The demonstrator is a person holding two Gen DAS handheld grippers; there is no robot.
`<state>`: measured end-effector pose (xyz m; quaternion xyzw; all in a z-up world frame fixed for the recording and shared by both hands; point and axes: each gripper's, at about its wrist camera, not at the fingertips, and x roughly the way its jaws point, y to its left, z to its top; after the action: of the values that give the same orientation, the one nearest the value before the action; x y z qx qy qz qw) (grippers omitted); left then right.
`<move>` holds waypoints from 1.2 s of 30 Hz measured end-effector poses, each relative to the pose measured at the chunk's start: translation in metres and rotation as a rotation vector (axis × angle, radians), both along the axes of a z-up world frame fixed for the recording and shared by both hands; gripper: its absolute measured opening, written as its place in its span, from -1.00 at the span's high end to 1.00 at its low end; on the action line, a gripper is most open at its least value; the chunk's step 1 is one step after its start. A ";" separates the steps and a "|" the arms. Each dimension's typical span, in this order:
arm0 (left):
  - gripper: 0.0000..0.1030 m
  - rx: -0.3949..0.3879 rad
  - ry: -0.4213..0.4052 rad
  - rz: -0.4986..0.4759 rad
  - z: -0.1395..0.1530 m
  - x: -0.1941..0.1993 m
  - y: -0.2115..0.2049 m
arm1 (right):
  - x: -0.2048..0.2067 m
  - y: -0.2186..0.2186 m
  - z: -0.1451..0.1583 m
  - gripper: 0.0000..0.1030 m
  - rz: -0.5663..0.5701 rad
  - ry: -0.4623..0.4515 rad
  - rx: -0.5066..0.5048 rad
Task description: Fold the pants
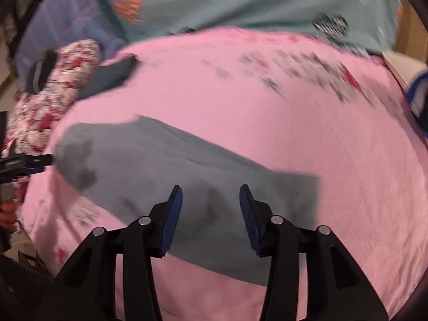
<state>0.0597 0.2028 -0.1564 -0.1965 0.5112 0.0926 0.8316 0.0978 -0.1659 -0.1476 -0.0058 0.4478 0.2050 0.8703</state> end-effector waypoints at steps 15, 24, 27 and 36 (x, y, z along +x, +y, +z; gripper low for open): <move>-0.78 -0.083 -0.020 0.144 -0.011 -0.039 0.168 | -0.006 0.355 -0.015 -0.18 0.479 0.038 -0.048; -0.78 -0.193 -0.063 0.055 -0.011 -0.001 0.183 | 0.019 0.363 -0.050 0.58 0.378 0.070 -0.148; -0.78 -0.293 -0.061 -0.006 -0.017 0.019 0.177 | 0.034 0.339 -0.038 0.66 0.292 0.147 -0.038; -0.78 -0.567 0.006 -0.202 -0.057 0.098 0.123 | 0.030 0.324 -0.019 0.66 0.252 0.104 -0.020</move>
<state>0.1581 0.3255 -0.2136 -0.3689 0.5360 -0.1367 0.7470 0.1280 0.1585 -0.1664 -0.0600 0.4901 0.3081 0.8132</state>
